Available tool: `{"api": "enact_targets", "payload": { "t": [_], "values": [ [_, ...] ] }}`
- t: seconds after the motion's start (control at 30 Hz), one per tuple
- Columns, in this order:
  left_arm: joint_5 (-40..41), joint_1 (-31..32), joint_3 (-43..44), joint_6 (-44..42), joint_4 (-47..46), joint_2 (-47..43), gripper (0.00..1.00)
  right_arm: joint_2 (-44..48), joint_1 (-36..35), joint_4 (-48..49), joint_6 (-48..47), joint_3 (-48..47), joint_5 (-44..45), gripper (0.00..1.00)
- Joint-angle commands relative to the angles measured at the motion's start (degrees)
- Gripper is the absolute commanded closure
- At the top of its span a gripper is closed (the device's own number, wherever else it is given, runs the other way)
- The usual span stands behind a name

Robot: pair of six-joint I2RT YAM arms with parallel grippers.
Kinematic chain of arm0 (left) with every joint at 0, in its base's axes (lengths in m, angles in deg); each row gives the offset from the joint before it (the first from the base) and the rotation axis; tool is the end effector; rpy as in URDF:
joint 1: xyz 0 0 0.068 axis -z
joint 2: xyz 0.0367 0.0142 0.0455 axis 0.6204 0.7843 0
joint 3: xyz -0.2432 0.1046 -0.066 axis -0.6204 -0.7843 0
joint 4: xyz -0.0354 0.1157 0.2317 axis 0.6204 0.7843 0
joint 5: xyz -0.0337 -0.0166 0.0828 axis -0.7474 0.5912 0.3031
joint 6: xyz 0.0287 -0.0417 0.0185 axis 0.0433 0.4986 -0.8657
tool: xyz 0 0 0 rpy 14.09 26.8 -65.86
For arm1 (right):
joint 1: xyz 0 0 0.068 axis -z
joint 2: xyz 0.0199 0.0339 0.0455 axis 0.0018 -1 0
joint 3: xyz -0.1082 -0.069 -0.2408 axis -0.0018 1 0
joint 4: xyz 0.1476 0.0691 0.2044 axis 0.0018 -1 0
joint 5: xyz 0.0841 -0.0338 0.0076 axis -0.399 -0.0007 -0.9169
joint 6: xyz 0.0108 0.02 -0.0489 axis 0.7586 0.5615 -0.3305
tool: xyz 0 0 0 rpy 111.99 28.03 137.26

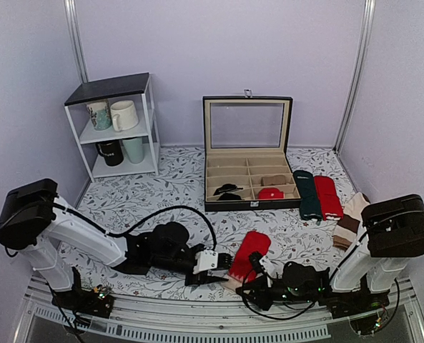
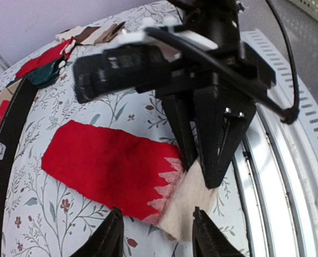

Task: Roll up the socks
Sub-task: Roll the sock at the center of the board.

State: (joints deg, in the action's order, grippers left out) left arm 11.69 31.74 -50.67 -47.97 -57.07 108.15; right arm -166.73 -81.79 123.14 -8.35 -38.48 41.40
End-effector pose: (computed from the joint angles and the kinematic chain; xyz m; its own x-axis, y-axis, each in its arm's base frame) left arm 0.0973 -0.2924 0.1435 0.1957 0.4837 -0.8531 0.9776 -0.0276 0.2087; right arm 0.0377 0.2322 0.0778 -0.6491 -0.2187 -0.7286 -0.7187 0.4899 0.4933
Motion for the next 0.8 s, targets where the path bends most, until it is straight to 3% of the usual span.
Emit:
{"api": "enact_targets", "payload": {
  "t": [0.0, 0.43, 0.77],
  "values": [
    [-2.8, 1.1, 0.8, -3.3, -2.7, 4.8, 0.55, -3.8, -0.1, -13.9, 4.8, 3.2, -6.8, 0.87],
    [-5.7, 2.1, 0.9, -2.6, -3.3, 7.7, 0.52, -5.0, 1.7, -13.9, 5.8, 3.7, -8.8, 0.87],
    [-3.2, 2.4, 3.0, -2.1, -1.3, 11.2, 0.54, -5.1, 2.4, -13.9, 5.3, 3.5, -10.4, 0.87]
  ]
}}
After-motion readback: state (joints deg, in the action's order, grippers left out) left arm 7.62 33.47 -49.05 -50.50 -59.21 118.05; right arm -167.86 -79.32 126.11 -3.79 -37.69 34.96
